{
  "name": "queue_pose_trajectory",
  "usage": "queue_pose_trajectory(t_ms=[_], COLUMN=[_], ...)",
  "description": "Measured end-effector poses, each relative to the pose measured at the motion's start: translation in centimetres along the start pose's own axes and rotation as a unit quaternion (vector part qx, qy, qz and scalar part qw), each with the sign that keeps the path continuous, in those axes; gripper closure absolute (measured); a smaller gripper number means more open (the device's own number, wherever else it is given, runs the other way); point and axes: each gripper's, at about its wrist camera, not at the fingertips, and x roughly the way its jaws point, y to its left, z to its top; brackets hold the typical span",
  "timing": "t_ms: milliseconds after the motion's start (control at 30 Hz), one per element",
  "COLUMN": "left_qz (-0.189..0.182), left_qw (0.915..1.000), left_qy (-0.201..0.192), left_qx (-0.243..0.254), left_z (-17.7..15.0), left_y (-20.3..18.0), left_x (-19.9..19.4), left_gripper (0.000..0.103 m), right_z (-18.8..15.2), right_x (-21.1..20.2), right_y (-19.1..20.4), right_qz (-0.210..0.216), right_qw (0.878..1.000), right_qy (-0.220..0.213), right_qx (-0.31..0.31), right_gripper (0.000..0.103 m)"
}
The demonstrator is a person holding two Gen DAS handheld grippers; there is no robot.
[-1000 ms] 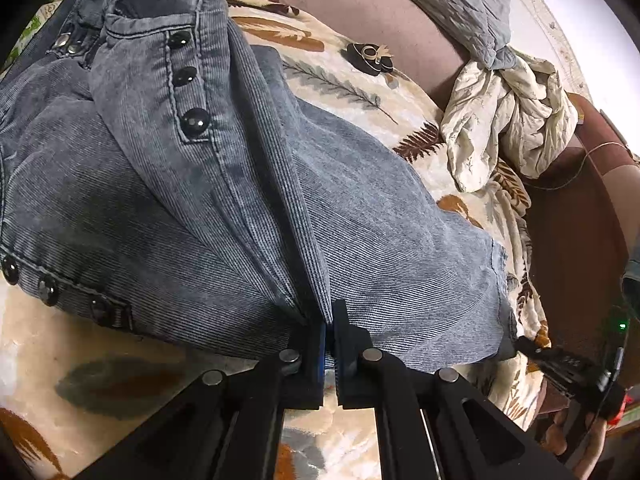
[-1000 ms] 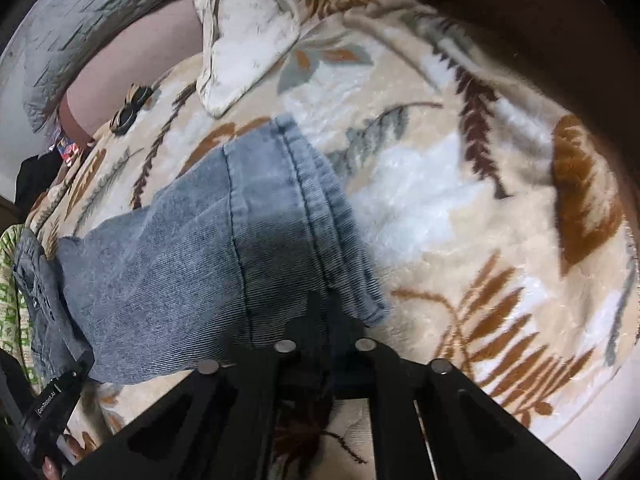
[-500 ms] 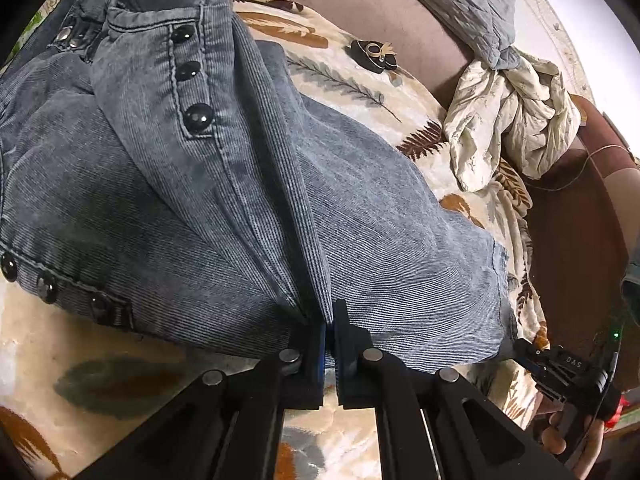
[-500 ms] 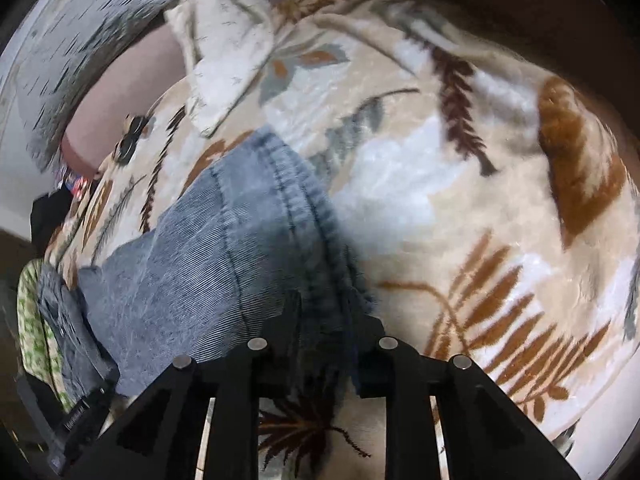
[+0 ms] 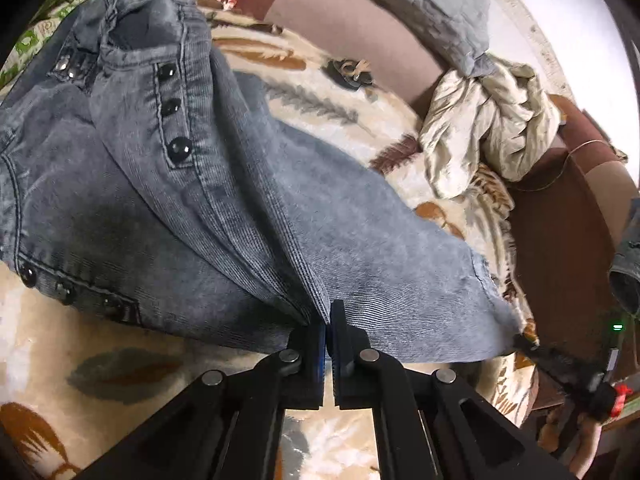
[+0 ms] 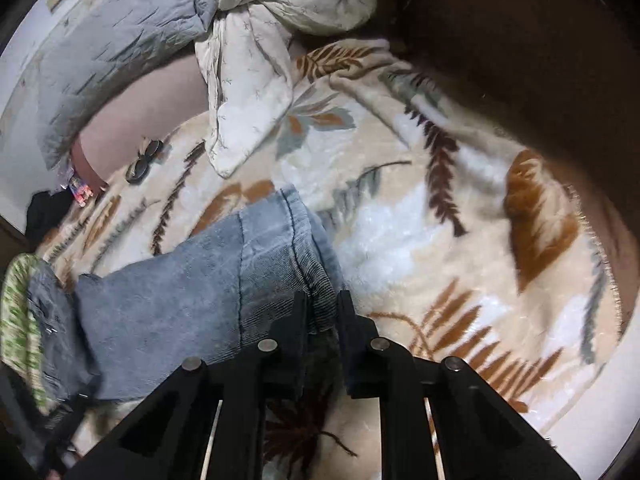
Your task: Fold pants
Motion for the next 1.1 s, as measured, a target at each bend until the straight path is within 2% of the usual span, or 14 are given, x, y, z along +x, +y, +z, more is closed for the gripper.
queue_pose_trajectory(t_ms=[67, 100, 200, 233, 267, 300, 333, 367, 500, 633, 733, 900, 1000, 1100], left_qz=[0.014, 0.016, -0.001, -0.008, -0.012, -0.020, -0.026, -0.040, -0.057, -0.017, -0.006, -0.061, -0.069, -0.073], left_qw=[0.9995, 0.9993, 0.9991, 0.9992, 0.9992, 0.9993, 0.9993, 0.9990, 0.9968, 0.9962, 0.9917, 0.9747, 0.9651, 0.9640], left_qy=[0.026, 0.032, 0.034, 0.034, 0.033, 0.028, 0.022, 0.003, -0.036, -0.057, -0.069, -0.024, -0.024, -0.041], left_qx=[-0.012, -0.014, -0.024, -0.022, -0.018, -0.015, -0.016, -0.019, -0.043, -0.064, -0.108, -0.214, -0.251, -0.252], left_z=[-0.1, -0.1, 0.2, 0.3, 0.4, 0.5, 0.7, 1.0, 4.4, 10.9, 15.4, 17.2, 17.0, 17.0], left_y=[0.7, 1.0, 1.2, 1.0, 0.9, 0.7, 0.8, 1.1, 2.9, 6.3, 10.1, 16.8, 18.6, 18.6], left_x=[1.6, 2.1, 1.5, 0.8, 0.2, -1.0, -1.8, -3.3, -7.4, -9.0, -9.7, -8.4, -8.5, -9.2], left_gripper=[0.099, 0.099, 0.093, 0.085, 0.078, 0.060, 0.041, 0.036, 0.035, 0.033, 0.033, 0.033, 0.034, 0.034], right_z=[-0.4, -0.5, 0.0, 0.2, 0.3, 0.4, 0.6, 0.6, 1.2, 1.3, 0.3, 0.1, 1.0, 0.8], right_x=[3.2, 3.6, 1.0, 0.0, -1.4, -2.8, -3.8, -4.7, -5.5, -2.9, -0.9, 3.6, 6.3, 8.8], right_y=[-0.1, -0.2, -0.4, -0.4, -0.2, 0.5, 1.4, 2.6, 10.3, 20.6, 28.4, 38.7, 41.3, 43.6], right_qz=[-0.017, -0.017, 0.015, 0.025, 0.044, 0.074, 0.098, 0.123, 0.244, 0.341, 0.355, 0.325, 0.330, 0.323], right_qw=[0.998, 0.997, 1.000, 1.000, 0.999, 0.996, 0.994, 0.991, 0.966, 0.927, 0.911, 0.902, 0.898, 0.895], right_qy=[0.064, 0.073, 0.015, -0.004, -0.026, -0.044, -0.054, -0.059, -0.027, 0.052, 0.094, 0.125, 0.143, 0.164], right_qx=[-0.011, -0.010, 0.005, 0.007, 0.012, 0.009, 0.000, -0.010, -0.074, -0.143, -0.190, -0.254, -0.254, -0.260], right_gripper=[0.088, 0.087, 0.083, 0.068, 0.060, 0.048, 0.047, 0.047, 0.043, 0.043, 0.043, 0.043, 0.043, 0.044])
